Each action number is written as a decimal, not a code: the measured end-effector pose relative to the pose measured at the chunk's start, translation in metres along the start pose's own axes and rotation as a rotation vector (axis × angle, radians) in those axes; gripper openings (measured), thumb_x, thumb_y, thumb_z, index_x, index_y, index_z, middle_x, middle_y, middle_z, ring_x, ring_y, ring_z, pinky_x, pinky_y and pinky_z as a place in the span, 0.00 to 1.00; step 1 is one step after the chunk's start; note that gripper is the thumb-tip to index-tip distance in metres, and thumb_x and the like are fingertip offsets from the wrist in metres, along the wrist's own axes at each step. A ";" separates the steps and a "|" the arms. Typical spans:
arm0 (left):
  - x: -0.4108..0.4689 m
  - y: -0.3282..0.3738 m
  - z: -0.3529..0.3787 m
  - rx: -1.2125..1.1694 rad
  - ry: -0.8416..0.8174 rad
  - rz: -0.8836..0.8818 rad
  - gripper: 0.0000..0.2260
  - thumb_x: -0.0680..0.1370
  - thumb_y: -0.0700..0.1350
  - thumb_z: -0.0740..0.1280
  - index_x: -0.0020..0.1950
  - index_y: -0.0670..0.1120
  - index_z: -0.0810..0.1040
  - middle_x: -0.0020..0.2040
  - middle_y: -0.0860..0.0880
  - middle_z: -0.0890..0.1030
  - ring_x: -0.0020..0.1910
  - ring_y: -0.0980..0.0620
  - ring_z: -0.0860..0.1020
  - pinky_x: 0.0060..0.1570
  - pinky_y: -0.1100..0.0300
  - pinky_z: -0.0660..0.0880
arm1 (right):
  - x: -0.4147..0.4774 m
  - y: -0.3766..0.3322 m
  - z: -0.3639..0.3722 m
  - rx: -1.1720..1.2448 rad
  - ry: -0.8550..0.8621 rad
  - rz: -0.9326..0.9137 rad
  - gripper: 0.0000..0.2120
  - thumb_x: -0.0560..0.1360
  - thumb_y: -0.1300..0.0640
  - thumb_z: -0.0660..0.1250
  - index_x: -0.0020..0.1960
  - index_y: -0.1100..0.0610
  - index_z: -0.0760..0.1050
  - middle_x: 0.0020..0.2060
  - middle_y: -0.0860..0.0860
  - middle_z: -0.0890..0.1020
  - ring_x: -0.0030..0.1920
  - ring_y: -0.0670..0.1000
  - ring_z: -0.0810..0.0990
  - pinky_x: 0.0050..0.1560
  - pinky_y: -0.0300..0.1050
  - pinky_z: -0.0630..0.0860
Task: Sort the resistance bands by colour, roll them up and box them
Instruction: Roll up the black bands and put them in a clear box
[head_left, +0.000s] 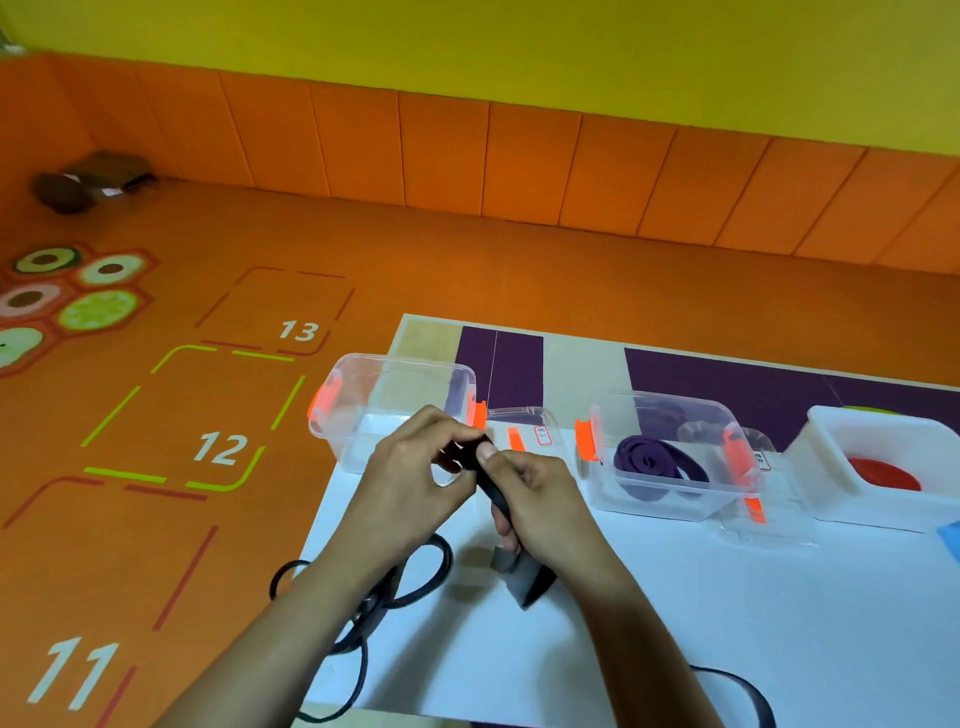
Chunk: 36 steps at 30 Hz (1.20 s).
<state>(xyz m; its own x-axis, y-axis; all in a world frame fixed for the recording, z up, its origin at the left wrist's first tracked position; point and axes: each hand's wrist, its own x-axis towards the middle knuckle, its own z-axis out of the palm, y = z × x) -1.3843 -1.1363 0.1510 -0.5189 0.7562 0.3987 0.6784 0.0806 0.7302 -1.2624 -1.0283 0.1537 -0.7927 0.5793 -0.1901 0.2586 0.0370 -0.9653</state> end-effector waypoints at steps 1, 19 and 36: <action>0.000 -0.001 -0.005 -0.032 -0.062 -0.028 0.16 0.74 0.35 0.73 0.58 0.51 0.83 0.50 0.57 0.79 0.46 0.56 0.82 0.50 0.66 0.78 | 0.000 0.002 0.000 -0.015 -0.006 0.002 0.24 0.83 0.44 0.62 0.39 0.63 0.70 0.25 0.55 0.74 0.24 0.53 0.73 0.33 0.46 0.72; 0.004 0.010 -0.009 -0.744 -0.098 -0.633 0.08 0.75 0.43 0.74 0.51 0.41 0.87 0.46 0.39 0.87 0.46 0.46 0.86 0.45 0.55 0.82 | -0.006 0.001 -0.008 -0.510 0.023 -0.372 0.26 0.81 0.45 0.64 0.75 0.30 0.60 0.48 0.38 0.79 0.48 0.42 0.77 0.52 0.38 0.76; -0.006 0.027 0.018 -0.645 0.023 -0.621 0.10 0.75 0.44 0.76 0.49 0.38 0.84 0.47 0.32 0.82 0.44 0.45 0.83 0.45 0.56 0.82 | 0.000 0.010 -0.001 -0.393 0.186 -0.354 0.25 0.77 0.55 0.70 0.68 0.33 0.73 0.59 0.38 0.71 0.44 0.45 0.79 0.47 0.42 0.78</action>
<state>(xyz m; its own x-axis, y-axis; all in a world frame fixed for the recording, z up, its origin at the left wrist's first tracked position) -1.3535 -1.1264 0.1584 -0.7099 0.6844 -0.1661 -0.1487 0.0849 0.9852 -1.2593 -1.0271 0.1444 -0.7668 0.6090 0.2026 0.2088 0.5352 -0.8185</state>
